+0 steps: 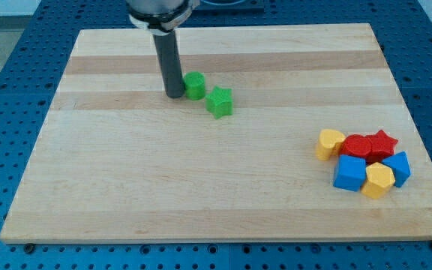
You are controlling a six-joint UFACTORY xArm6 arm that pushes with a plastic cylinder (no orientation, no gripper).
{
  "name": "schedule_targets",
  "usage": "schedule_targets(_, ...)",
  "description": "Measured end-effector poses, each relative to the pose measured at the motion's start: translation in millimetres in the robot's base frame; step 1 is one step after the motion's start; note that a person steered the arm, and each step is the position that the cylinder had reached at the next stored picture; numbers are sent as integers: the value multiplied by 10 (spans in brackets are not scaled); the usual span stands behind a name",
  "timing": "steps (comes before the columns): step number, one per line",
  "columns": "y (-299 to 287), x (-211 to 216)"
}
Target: Push the red star to the top center
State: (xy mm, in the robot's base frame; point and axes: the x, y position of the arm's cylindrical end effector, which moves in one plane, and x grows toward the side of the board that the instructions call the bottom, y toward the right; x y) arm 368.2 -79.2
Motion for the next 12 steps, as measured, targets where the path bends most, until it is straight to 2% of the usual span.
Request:
schedule_targets(2,151,-32)
schedule_targets(3,-40,292)
schedule_targets(4,-52,891)
schedule_targets(5,310,1306)
schedule_targets(7,1138,1723)
schedule_targets(8,1407,2112)
schedule_targets(11,3029,2257)
schedule_targets(12,3290,2262)
